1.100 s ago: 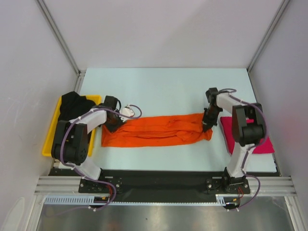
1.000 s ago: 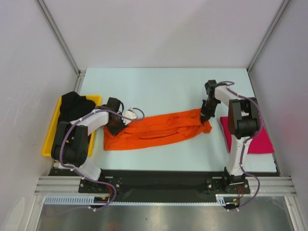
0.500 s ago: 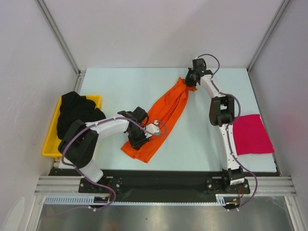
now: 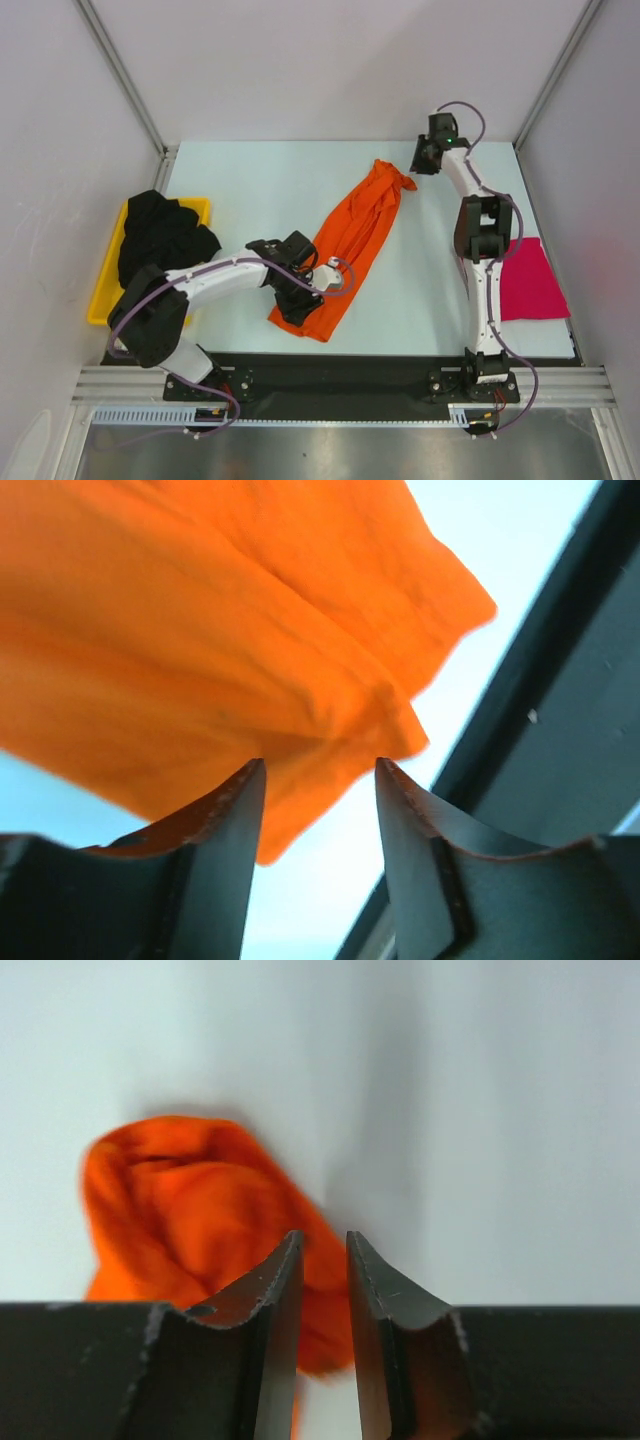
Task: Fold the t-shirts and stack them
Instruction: Fold the tshirt
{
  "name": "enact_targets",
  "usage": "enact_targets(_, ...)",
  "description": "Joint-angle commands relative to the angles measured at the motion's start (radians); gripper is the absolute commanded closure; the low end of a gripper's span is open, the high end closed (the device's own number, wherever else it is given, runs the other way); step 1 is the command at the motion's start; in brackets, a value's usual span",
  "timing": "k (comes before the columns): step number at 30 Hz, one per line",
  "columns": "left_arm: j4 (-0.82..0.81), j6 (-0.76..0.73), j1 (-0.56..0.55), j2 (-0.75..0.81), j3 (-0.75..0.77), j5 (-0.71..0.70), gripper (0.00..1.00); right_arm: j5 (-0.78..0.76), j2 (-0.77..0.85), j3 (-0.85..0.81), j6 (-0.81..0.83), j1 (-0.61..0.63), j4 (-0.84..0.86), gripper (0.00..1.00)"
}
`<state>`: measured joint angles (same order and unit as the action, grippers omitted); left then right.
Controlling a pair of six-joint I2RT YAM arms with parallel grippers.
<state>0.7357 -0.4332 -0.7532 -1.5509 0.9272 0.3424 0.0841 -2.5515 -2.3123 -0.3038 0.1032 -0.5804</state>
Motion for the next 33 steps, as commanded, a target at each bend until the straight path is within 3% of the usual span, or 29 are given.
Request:
enact_targets(1,0.056,0.011,-0.002,0.084,-0.007,0.029,0.45,-0.127,0.149,0.03,0.12,-0.051,-0.07,0.7)
enact_targets(5,0.12,0.004,-0.002,0.107,0.056,0.047,0.37,-0.011,0.187,0.065,0.098,-0.083,-0.147,0.62)
enact_targets(7,0.146,0.014,0.018,0.112,0.106,0.035,0.36,0.003,0.23,0.187,0.072,-0.079,-0.092,0.56)
enact_targets(11,0.078,0.068,0.167,0.088,0.116,-0.05,0.36,0.139,0.286,0.35,-0.047,-0.074,0.091,0.5)
enact_targets(14,0.021,0.016,0.166,0.032,0.068,-0.152,0.37,0.157,0.223,0.324,-0.148,-0.069,0.105,0.5)
enact_targets(20,-0.01,-0.018,0.098,-0.038,-0.005,-0.128,0.35,0.149,0.152,0.327,-0.291,-0.062,0.197,0.47)
enact_targets(21,-0.018,-0.015,0.089,-0.046,-0.014,-0.125,0.35,0.144,0.14,0.318,-0.322,-0.065,0.22,0.48)
enact_targets(22,-0.024,-0.01,0.081,-0.049,-0.028,-0.115,0.35,0.137,0.117,0.312,-0.33,-0.063,0.232,0.56)
enact_targets(24,-0.033,-0.007,0.065,-0.057,-0.048,-0.106,0.35,0.117,0.088,0.274,-0.333,-0.065,0.252,0.72)
enact_targets(25,-0.033,-0.006,0.061,-0.058,-0.051,-0.099,0.35,0.112,0.077,0.254,-0.325,-0.065,0.267,0.88)
enact_targets(27,-0.03,0.004,0.049,-0.055,-0.057,-0.066,0.37,0.143,0.028,0.202,-0.27,-0.074,0.31,1.0)
enact_targets(33,-0.05,0.02,-0.003,-0.06,-0.045,-0.036,0.38,0.198,-0.047,-0.012,-0.124,-0.073,0.41,1.0)
